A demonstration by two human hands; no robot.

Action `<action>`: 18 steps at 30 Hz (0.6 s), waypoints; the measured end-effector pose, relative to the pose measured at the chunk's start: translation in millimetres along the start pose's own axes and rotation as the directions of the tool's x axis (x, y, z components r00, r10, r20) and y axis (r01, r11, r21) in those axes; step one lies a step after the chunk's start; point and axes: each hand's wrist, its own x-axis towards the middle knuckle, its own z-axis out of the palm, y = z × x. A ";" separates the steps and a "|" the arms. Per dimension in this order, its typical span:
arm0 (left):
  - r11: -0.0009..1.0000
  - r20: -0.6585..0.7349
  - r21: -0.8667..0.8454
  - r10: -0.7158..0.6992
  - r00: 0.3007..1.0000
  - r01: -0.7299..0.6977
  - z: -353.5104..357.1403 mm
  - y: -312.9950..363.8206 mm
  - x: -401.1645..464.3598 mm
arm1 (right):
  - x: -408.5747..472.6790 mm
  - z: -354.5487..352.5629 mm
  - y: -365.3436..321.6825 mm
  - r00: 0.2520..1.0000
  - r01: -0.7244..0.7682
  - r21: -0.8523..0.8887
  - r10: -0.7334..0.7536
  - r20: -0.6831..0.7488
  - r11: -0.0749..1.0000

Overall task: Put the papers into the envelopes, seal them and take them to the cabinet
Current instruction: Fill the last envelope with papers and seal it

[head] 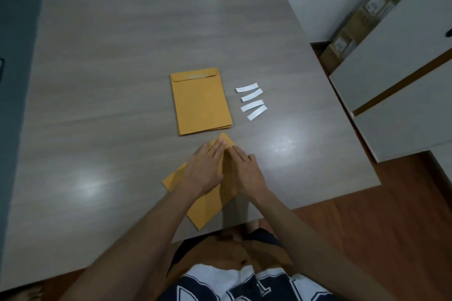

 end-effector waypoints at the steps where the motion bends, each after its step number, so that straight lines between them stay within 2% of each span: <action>1: 0.998 0.027 0.057 0.019 0.999 -0.021 -0.6 -2.6 3.5 | 1.6 -0.1 -0.9 1.000 -0.005 -0.052 0.006 0.026 0.999; 4: 0.972 0.032 0.226 0.060 0.998 -0.066 -1.4 -7.8 8.2 | 6.1 1.6 -0.9 0.999 -0.006 -0.200 0.017 0.049 0.980; 9: 0.935 0.014 0.351 0.051 0.999 -0.053 -4.0 -8.4 1.0 | -2.5 1.4 11.4 1.000 0.018 -0.477 -0.026 -0.009 0.879; 18: 0.935 0.049 0.343 0.080 0.996 -0.092 -10.6 -8.3 -0.1 | -62.5 0.3 53.1 0.988 0.049 -0.550 -0.122 -0.098 0.833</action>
